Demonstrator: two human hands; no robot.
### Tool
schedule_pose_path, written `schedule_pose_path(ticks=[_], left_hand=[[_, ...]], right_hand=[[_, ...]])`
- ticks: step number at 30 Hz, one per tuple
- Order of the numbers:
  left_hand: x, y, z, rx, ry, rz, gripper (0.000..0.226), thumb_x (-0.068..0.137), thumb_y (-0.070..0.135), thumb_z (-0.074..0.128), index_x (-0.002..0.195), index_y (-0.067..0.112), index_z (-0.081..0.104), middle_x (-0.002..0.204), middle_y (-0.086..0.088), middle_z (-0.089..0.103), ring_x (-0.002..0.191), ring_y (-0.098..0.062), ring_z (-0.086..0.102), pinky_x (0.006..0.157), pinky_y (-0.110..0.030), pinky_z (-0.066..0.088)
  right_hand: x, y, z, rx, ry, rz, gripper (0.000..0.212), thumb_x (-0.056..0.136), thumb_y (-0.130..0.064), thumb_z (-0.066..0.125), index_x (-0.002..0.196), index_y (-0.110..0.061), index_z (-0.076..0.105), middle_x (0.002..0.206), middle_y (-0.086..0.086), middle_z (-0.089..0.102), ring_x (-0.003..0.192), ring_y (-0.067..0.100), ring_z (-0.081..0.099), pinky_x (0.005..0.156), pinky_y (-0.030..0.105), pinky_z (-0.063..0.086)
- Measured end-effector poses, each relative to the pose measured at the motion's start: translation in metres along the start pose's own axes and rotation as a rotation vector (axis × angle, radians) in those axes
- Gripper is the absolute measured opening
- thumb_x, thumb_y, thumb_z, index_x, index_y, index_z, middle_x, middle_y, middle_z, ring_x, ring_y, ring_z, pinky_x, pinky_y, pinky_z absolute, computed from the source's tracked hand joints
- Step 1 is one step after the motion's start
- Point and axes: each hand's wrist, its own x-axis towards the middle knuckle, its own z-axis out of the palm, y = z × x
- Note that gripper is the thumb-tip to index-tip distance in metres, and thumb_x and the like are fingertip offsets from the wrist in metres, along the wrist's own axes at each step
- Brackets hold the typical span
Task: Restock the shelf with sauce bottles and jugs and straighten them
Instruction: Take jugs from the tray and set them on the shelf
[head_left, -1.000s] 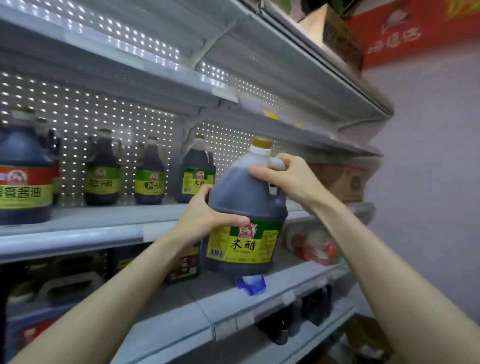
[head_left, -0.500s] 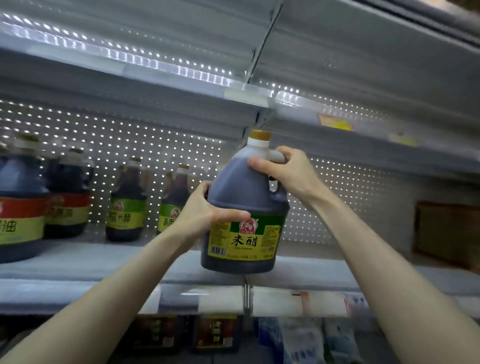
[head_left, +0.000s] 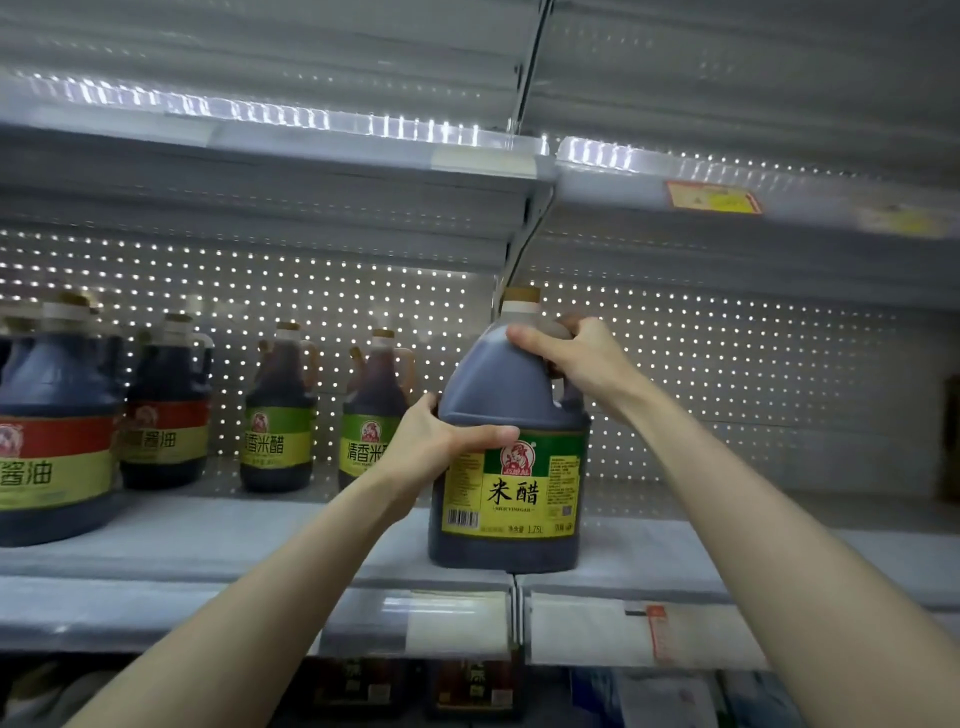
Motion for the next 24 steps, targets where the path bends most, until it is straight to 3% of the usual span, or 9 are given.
schedule_pose_path(ticks=[4,7,10,12,14,16,19,22,24], left_hand=[[0.001,-0.005,0.003,-0.010,-0.011,-0.016,0.082,0.041,0.038,0.087,0.112,0.017,0.052,0.099,-0.003,0.072,0.082,-0.017,0.073,0.071,-0.033,0.057],[0.001,-0.010,0.004,0.007,-0.022,-0.030,0.079,0.046,0.042,0.084,0.113,0.017,0.049,0.101,-0.004,0.071,0.084,-0.018,0.072,0.072,-0.033,0.057],[0.000,-0.015,0.005,-0.016,-0.029,-0.017,0.077,0.052,0.046,0.081,0.116,0.020,0.048,0.104,-0.004,0.070,0.088,-0.018,0.071,0.076,-0.036,0.057],[-0.001,-0.020,0.005,-0.039,-0.025,-0.021,0.077,0.055,0.053,0.079,0.119,0.023,0.048,0.107,-0.003,0.070,0.091,-0.018,0.071,0.078,-0.036,0.057],[-0.004,-0.028,0.008,-0.073,-0.035,-0.039,0.092,0.051,0.067,0.080,0.126,0.023,0.047,0.110,-0.002,0.070,0.096,-0.019,0.070,0.085,-0.041,0.056],[-0.008,-0.037,0.014,-0.119,-0.021,-0.048,0.099,0.049,0.072,0.077,0.128,0.020,0.048,0.109,-0.003,0.071,0.096,-0.019,0.071,0.086,-0.042,0.056],[-0.011,-0.044,0.018,-0.133,0.037,-0.033,0.091,0.054,0.067,0.072,0.125,0.016,0.051,0.106,-0.003,0.072,0.091,-0.017,0.072,0.077,-0.034,0.058],[-0.013,-0.050,0.021,-0.128,0.046,-0.028,0.085,0.058,0.062,0.072,0.126,0.015,0.050,0.106,-0.003,0.072,0.091,-0.016,0.072,0.075,-0.033,0.059],[-0.013,-0.050,0.022,-0.131,0.033,-0.027,0.072,0.066,0.054,0.071,0.123,0.017,0.050,0.105,-0.002,0.072,0.088,-0.013,0.072,0.068,-0.027,0.058]], right_hand=[[0.001,0.010,0.002,0.005,-0.001,0.033,0.079,0.074,-0.051,0.075,0.128,0.001,0.050,0.112,0.007,0.064,0.091,0.018,0.062,0.063,0.020,0.049],[0.001,0.013,0.006,-0.006,0.015,0.029,0.059,0.080,-0.048,0.072,0.116,-0.005,0.054,0.106,0.003,0.062,0.088,0.016,0.060,0.058,0.016,0.046],[-0.003,0.017,0.008,0.016,0.038,0.040,0.062,0.081,-0.048,0.070,0.123,-0.005,0.052,0.113,0.004,0.063,0.102,0.019,0.062,0.075,0.025,0.049],[-0.016,0.023,0.009,0.085,0.032,0.048,0.054,0.085,-0.044,0.067,0.122,-0.009,0.049,0.110,-0.001,0.063,0.097,0.014,0.063,0.071,0.022,0.051],[-0.035,0.033,0.011,0.152,0.044,0.071,0.041,0.090,-0.036,0.062,0.120,-0.014,0.045,0.104,-0.007,0.059,0.088,0.004,0.061,0.062,0.012,0.050],[-0.052,0.050,0.014,0.183,0.051,0.097,0.041,0.093,-0.034,0.059,0.124,-0.013,0.043,0.108,-0.003,0.059,0.086,0.004,0.063,0.059,0.011,0.050],[-0.073,0.070,0.025,0.246,0.047,0.159,0.045,0.093,-0.040,0.055,0.129,-0.015,0.045,0.106,-0.001,0.066,0.081,0.002,0.068,0.061,0.013,0.051],[-0.085,0.087,0.037,0.307,0.057,0.203,0.047,0.088,-0.050,0.052,0.120,-0.016,0.056,0.096,-0.002,0.073,0.078,0.004,0.070,0.061,0.015,0.052],[-0.085,0.093,0.040,0.326,0.084,0.219,0.055,0.077,-0.060,0.053,0.113,-0.019,0.061,0.092,-0.002,0.075,0.082,0.009,0.072,0.071,0.024,0.056]])
